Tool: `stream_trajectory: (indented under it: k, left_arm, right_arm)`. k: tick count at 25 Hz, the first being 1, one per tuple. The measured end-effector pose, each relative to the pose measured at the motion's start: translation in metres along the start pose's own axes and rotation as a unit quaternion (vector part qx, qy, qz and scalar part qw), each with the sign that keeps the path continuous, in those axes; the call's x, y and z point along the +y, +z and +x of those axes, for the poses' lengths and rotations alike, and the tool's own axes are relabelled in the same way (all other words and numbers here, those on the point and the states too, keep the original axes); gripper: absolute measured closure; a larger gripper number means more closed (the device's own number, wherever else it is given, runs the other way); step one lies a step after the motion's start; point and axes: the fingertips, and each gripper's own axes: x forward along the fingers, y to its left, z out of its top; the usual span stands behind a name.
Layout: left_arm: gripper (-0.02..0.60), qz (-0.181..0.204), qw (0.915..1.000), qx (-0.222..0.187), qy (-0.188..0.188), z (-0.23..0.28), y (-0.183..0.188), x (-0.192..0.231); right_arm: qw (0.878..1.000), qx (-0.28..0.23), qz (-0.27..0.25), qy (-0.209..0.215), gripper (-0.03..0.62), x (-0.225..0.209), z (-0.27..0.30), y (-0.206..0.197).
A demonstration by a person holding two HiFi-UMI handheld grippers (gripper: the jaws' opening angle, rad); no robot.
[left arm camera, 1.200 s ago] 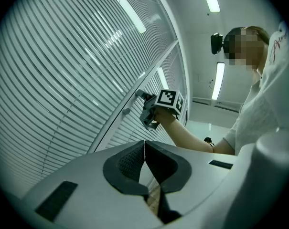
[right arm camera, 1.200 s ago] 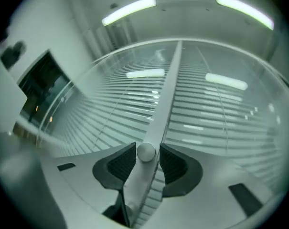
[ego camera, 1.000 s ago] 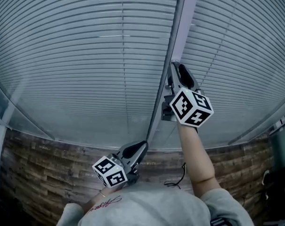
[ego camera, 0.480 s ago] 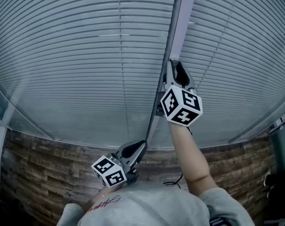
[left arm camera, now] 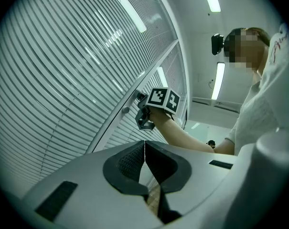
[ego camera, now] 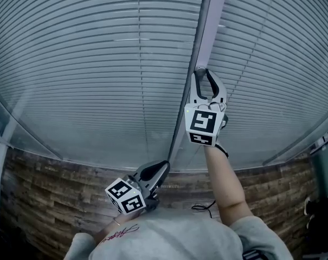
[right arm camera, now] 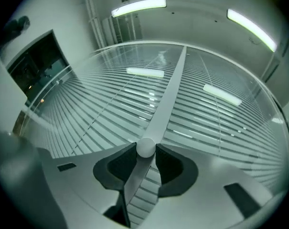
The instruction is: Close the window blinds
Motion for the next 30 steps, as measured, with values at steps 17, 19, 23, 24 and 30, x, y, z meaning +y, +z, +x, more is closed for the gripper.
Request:
stream_trajectory:
  k: [17, 19, 23, 24, 30]
  left_arm:
    - [0.563, -0.002, 0.9999, 0.014, -0.006, 0.01, -0.01, -0.007]
    - [0.563, -0.001, 0.9999, 0.012, -0.004, 0.011, -0.007, -0.006]
    - [0.563, 0.004, 0.9999, 0.012, -0.008, 0.014, -0.006, -0.004]
    - [0.563, 0.005, 0.9998, 0.013, -0.011, 0.015, -0.007, -0.004]
    - [0.563, 0.007, 0.9998, 0.011, -0.016, 0.017, -0.005, -0.005]
  right_arm:
    - [0.919, -0.045, -0.378, 0.099, 0.461, 0.012, -0.003, -0.001]
    - [0.906, -0.05, -0.407, 0.111, 0.461, 0.012, -0.002, -0.001]
    - [0.873, -0.059, -0.466, 0.129, 0.461, 0.014, -0.002, -0.002]
    - [0.867, -0.06, -0.477, 0.133, 0.461, 0.014, -0.002, -0.003]
    - [0.869, -0.056, -0.475, 0.125, 0.461, 0.015, -0.002, -0.002]
